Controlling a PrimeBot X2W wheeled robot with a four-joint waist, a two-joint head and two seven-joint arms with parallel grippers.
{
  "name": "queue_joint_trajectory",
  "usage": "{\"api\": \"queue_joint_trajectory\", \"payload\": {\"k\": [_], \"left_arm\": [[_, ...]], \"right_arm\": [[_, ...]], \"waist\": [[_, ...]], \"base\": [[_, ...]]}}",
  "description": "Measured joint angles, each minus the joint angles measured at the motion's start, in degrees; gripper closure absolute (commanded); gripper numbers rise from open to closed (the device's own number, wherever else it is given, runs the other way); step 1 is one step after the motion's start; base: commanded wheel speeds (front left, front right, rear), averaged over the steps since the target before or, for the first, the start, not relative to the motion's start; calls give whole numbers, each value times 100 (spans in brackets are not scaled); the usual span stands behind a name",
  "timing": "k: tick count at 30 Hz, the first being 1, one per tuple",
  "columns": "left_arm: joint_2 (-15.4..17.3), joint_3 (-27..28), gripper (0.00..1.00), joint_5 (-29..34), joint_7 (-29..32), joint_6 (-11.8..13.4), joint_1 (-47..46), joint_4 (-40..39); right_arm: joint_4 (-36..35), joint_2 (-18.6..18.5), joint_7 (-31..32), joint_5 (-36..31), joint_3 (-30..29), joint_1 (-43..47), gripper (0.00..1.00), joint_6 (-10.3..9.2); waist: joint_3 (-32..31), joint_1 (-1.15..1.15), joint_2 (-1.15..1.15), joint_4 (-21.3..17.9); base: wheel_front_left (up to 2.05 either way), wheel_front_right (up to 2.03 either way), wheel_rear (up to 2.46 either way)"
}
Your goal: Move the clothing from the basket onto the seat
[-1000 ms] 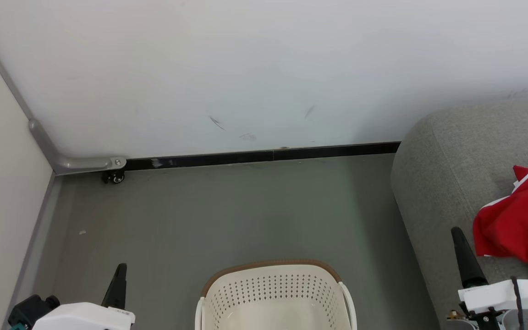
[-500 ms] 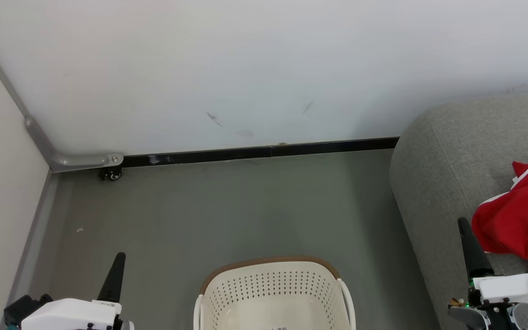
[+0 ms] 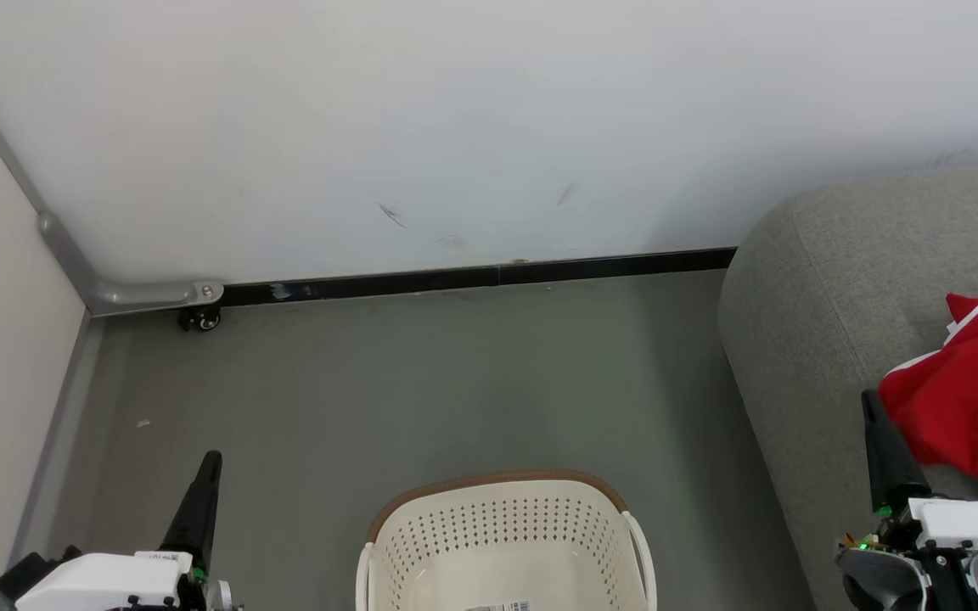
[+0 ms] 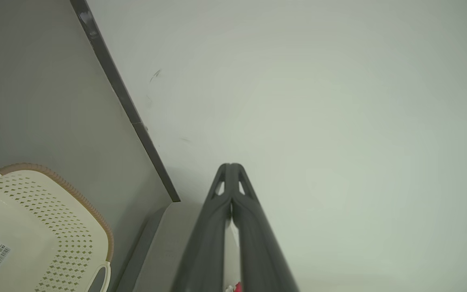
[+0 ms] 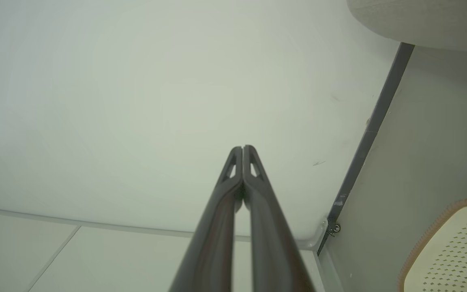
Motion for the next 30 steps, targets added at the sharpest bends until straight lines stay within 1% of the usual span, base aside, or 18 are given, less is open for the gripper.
{"api": "queue_joint_trajectory", "payload": {"k": [7, 9, 30], "left_arm": [[-49, 138, 100, -504, 130, -169, -76, -22], [-68, 158, 100, -625, 143, -181, -83, -25], [-73, 159, 100, -626, 143, -181, -92, -29]], "right_arm": [[-10, -5, 46, 616, -40, -70, 100, 0], [-10, -7, 46, 701, -44, -71, 100, 0], [-35, -8, 46, 714, -33, -73, 100, 0]], "waist": [[24, 0, 0, -18], [26, 0, 0, -19], [27, -1, 0, -18]], "base": [[0, 0, 0], [0, 0, 0], [0, 0, 0]]}}
